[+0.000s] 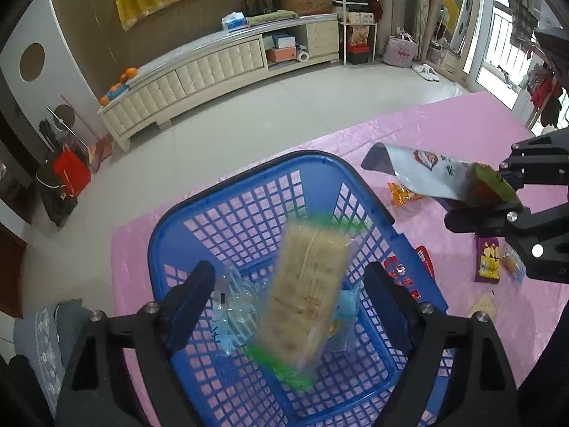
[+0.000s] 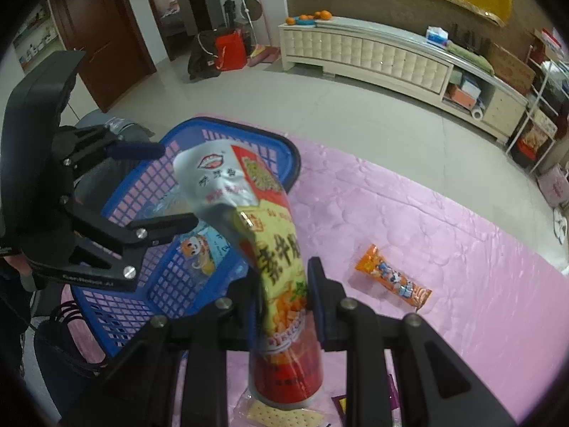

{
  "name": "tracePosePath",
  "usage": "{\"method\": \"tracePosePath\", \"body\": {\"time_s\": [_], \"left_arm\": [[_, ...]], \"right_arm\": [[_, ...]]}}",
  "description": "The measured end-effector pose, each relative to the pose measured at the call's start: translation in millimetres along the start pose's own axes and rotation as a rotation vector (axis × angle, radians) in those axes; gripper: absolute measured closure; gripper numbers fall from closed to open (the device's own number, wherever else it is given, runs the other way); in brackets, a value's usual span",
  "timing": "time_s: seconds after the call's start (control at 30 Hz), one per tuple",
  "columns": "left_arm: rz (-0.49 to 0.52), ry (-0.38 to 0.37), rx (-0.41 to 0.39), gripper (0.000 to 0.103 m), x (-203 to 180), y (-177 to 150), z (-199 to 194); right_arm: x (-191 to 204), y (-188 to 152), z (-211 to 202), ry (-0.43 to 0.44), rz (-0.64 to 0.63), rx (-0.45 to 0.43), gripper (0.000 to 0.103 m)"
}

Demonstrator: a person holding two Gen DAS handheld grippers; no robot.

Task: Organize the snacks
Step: 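Carry the cracker pack over the basket with the left tool and release it, then lower the red-and-yellow pouch into the basket and open the right tool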

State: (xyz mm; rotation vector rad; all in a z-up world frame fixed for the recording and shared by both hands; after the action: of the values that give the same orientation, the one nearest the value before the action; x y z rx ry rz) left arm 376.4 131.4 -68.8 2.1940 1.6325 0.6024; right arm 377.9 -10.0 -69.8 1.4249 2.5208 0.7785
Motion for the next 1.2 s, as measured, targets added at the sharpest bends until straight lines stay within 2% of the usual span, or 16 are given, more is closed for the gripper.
{"method": "tracePosePath", "body": {"time_s": [0.37, 0.67, 0.83, 0.93, 1.0, 1.2], "left_arm": [[-0.048, -0.002, -0.021, 0.019, 12.0, -15.3, -33.5], [-0.104, 0.038, -0.036, 0.019, 40.3, -36.5, -60.4], [-0.141, 0.044, -0.04, 0.019, 55.9, -47.8, -68.6], [-0.193, 0.035, -0.034, 0.019, 67.2, -54.0, -66.4], [-0.203, 0.036, -0.028, 0.019, 69.8, -57.7, -64.4], [-0.209, 0.056, -0.006, 0.019, 78.3, -61.7, -53.9]], "right_arm": [[13.3, 10.9, -19.7, -0.009, -0.039, -0.019, 0.075], [48.7, 31.4, -22.1, -0.012, -0.135, -0.041, 0.074], [77.2, 47.2, -9.2, -0.042, -0.232, -0.045, 0.074], [89.8, 50.0, 3.8, -0.026, -0.276, -0.029, 0.074], [92.9, 52.3, 13.0, -0.008, -0.279, -0.012, 0.074], [90.2, 56.4, 41.3, -0.049, -0.314, 0.029, 0.074]]}}
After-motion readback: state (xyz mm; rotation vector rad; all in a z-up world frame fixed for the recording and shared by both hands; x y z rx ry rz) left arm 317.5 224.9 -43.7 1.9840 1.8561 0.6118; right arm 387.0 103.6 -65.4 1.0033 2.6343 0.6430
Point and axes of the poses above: each gripper's, at about its wrist camera, not at the fingertips, and z roughly the way its jaws point, x to its left, y to its top, the point moved 2 cm from there along z, roughly the way its jaws point, and after that the axes turned 2 degrees about z, right-handed, at the moved point
